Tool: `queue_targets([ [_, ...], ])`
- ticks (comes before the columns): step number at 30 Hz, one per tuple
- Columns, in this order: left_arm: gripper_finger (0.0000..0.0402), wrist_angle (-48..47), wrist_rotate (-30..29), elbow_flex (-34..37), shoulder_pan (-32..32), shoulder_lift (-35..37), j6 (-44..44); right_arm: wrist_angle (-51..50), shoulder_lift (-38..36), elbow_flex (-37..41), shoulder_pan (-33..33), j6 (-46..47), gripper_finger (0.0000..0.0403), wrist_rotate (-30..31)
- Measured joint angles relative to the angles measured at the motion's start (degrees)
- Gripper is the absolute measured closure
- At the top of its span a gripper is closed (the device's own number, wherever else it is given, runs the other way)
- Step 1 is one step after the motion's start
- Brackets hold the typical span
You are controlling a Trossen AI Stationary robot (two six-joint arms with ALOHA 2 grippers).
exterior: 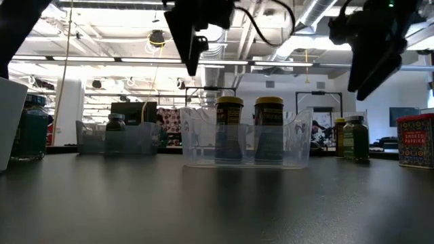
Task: Sort spices by type
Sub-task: Put the green seasoning bottle into the black bin
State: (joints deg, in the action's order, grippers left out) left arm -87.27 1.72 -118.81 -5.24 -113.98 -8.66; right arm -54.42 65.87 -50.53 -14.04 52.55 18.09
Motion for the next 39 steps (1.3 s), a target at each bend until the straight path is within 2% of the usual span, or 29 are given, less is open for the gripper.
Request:
queue_targets([
  [4,0.0100,6.36,0.01,7.34,-1.97,6.32,-1.44,-0.53,0.02,-2.73,2.46,-4.16,0.0085,0.00],
  [12,0.0100,22.61,0.77,31.15,-4.73,22.31,1.12,-1.05,0.00,-9.01,10.44,-12.86,0.0085,0.04],
  [19,0.0100,37.34,2.55,47.16,-5.41,35.33,6.30,1.54,0.00,-14.54,21.29,-29.32,0.0085,0.04],
  [26,0.0100,40.76,2.48,52.72,-5.44,42.72,12.52,5.30,0.09,-20.33,33.70,-44.67,0.0085,-1.15],
  [30,0.0100,40.77,2.46,53.09,-5.38,43.67,17.21,4.89,2.09,-24.70,42.14,-45.25,0.0085,-2.01],
  [34,0.0100,40.84,2.29,53.14,-5.33,43.65,19.01,4.16,6.41,-29.87,49.41,-45.57,0.0085,-6.50],
  [39,0.0100,42.77,1.90,53.14,-5.30,43.63,19.01,-5.76,14.25,-37.30,54.32,-44.81,0.0085,-8.79],
])
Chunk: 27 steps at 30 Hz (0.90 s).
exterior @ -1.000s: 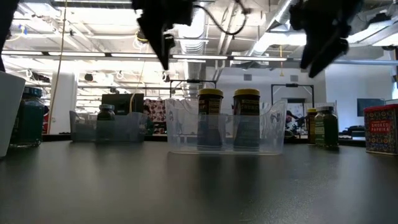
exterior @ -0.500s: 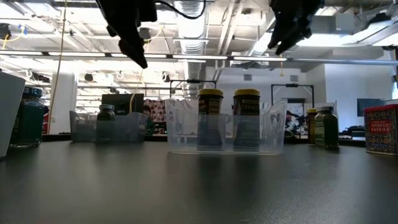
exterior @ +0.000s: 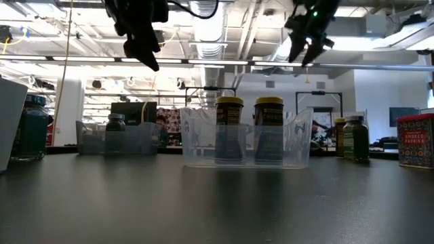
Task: Sort spices by type
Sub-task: Put the green seasoning bottle into the black bin
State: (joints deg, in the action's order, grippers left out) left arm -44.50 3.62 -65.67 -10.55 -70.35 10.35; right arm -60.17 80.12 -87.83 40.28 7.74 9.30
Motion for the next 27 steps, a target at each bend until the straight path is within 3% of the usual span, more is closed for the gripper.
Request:
queue_targets([
  [7,0.0100,2.72,-1.42,0.00,0.00,0.00,-0.85,-14.16,6.29,-3.61,3.12,5.58,0.0085,0.00],
  [13,0.0100,11.69,-2.43,4.84,-0.14,1.67,-0.32,-19.86,4.21,-1.68,3.40,9.15,0.0085,0.02],
  [21,0.0100,23.94,-2.68,17.16,-2.09,11.72,1.51,-20.70,-5.68,9.21,3.36,19.26,0.0085,0.07],
  [27,0.0100,26.02,-3.14,19.12,-2.64,14.52,-0.46,-18.57,-8.85,19.22,3.16,23.74,0.0085,0.04],
])
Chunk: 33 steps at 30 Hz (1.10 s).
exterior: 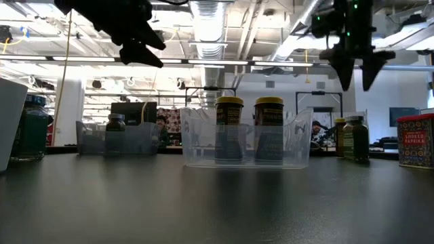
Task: Sort spices by type
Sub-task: Put the green seasoning bottle into the black bin
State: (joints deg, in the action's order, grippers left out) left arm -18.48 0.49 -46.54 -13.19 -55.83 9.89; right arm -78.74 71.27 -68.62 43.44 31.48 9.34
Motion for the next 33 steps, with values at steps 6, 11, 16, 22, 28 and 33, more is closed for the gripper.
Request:
queue_targets([
  [6,0.0100,-0.13,0.07,0.00,0.00,-0.03,0.79,5.39,0.60,5.28,0.11,-3.96,0.0085,-0.01],
  [11,0.0100,-0.13,0.11,0.00,0.00,-0.03,1.25,8.56,1.58,7.60,0.49,-6.31,0.0085,-0.01],
  [16,0.0100,-0.15,0.20,0.00,0.02,-0.03,1.31,10.11,2.26,9.06,0.87,-7.24,0.0085,0.03],
  [22,0.0100,-0.15,0.29,0.00,0.04,-0.03,1.49,12.77,2.23,12.59,2.25,-8.18,0.0085,0.05],
  [28,0.0100,-0.13,0.27,-0.02,0.04,-0.03,1.51,16.80,2.21,15.94,3.94,-9.14,0.0085,0.00],
  [33,0.0100,-0.13,0.27,-0.02,0.04,-0.03,1.51,20.60,2.23,18.47,4.74,-9.49,0.0085,-0.24],
])
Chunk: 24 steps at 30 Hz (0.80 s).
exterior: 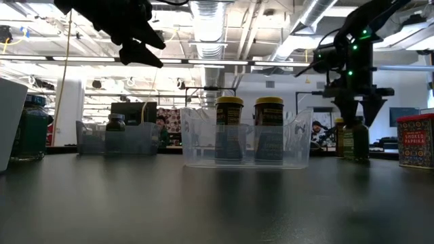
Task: Sort spices by type
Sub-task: Put the green seasoning bottle into the black bin
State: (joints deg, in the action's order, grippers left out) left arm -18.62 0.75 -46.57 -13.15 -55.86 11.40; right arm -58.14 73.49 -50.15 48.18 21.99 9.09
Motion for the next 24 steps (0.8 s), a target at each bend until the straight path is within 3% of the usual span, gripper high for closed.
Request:
queue_targets([
  [11,0.0100,0.01,-0.02,-0.04,0.00,0.00,0.00,5.53,0.02,2.73,0.75,-1.59,0.0088,-1.28],
  [24,0.0100,0.01,-0.02,-0.04,0.00,0.00,0.00,5.28,0.01,2.69,1.14,0.42,0.0161,-1.80],
])
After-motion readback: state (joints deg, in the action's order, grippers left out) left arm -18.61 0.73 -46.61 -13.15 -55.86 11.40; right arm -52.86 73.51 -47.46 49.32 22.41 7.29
